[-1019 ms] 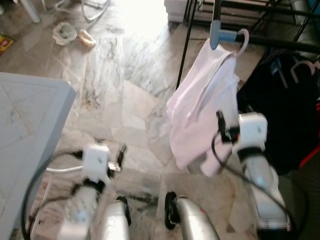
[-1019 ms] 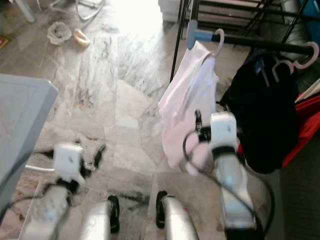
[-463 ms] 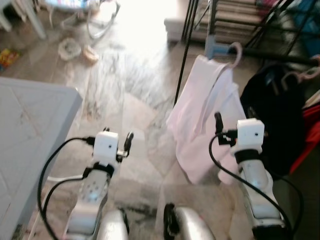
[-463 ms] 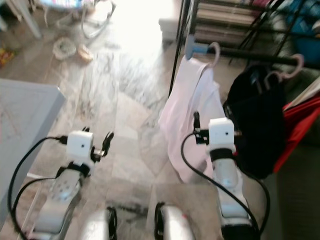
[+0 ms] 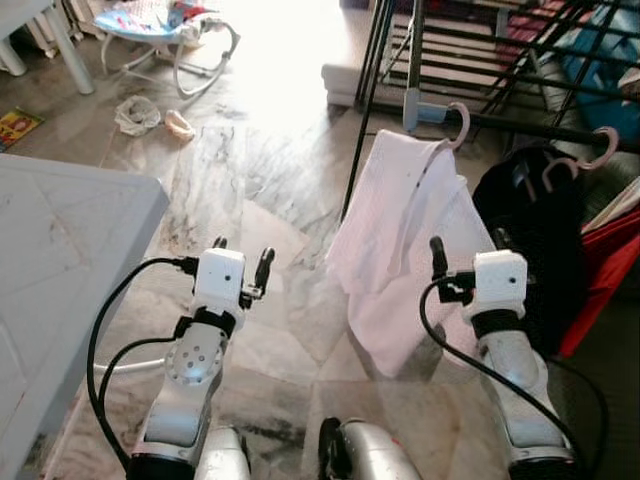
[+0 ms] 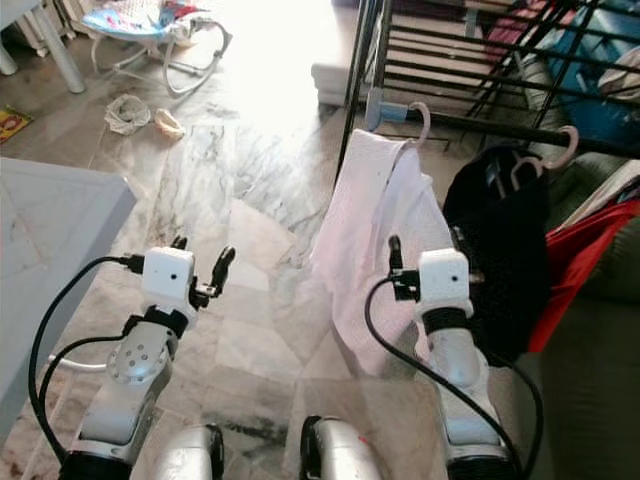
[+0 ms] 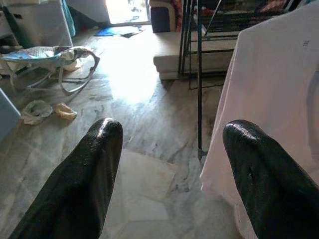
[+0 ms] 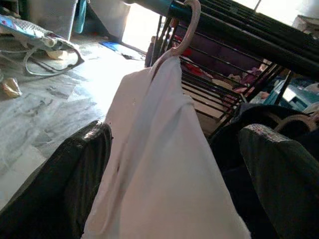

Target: Hang hanger

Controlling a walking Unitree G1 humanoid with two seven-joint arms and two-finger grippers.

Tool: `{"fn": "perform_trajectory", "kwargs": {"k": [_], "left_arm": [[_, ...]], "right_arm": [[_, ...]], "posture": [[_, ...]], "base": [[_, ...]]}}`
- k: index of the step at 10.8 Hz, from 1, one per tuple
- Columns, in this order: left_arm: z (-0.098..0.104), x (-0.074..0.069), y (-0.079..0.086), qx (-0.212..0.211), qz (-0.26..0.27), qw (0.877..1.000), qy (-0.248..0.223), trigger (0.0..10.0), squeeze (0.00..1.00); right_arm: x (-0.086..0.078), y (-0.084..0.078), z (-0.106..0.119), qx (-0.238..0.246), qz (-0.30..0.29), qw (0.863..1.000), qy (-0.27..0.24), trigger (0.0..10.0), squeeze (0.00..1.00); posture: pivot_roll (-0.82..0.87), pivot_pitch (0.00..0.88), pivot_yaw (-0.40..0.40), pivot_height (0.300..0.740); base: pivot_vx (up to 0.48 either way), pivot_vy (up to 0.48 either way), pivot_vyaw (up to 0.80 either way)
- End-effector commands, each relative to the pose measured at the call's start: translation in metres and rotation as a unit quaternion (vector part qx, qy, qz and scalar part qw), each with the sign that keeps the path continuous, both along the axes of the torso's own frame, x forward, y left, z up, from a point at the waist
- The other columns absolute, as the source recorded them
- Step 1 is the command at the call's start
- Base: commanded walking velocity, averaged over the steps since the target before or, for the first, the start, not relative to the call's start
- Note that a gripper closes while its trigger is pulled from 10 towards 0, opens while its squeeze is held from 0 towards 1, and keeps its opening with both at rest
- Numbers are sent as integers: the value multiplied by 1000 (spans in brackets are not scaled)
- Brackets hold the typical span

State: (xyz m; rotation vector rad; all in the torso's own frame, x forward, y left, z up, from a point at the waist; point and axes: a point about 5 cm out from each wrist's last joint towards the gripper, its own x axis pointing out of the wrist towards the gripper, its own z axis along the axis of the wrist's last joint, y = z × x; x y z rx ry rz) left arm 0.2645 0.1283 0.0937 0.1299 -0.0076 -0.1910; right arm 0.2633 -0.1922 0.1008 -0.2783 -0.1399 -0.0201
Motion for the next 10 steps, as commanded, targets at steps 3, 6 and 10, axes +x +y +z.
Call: {"fn": "perform_trajectory", "kwargs": {"k": [3, 6, 10], "left_arm": [[0, -8, -3, -12, -17, 1000, -1, 10000, 0], [2, -14, 2, -10, -18, 1000, 4, 10000, 0], [9, -12, 9, -6, -6, 1000, 3, 10000, 0]], "right_arm": [[8, -17, 8, -12, -35, 999, -11, 10000, 1000], [13, -23, 13, -12, -53, 998, -20, 10000, 1000], [13, -6, 12, 5, -34, 999, -28, 10000, 1000]], "posture": [[6, 118, -99, 740], [16, 177, -89, 740], [31, 241, -82, 740]], "base": [[0, -97, 0], [0, -315, 0], [0, -248, 0]]}}
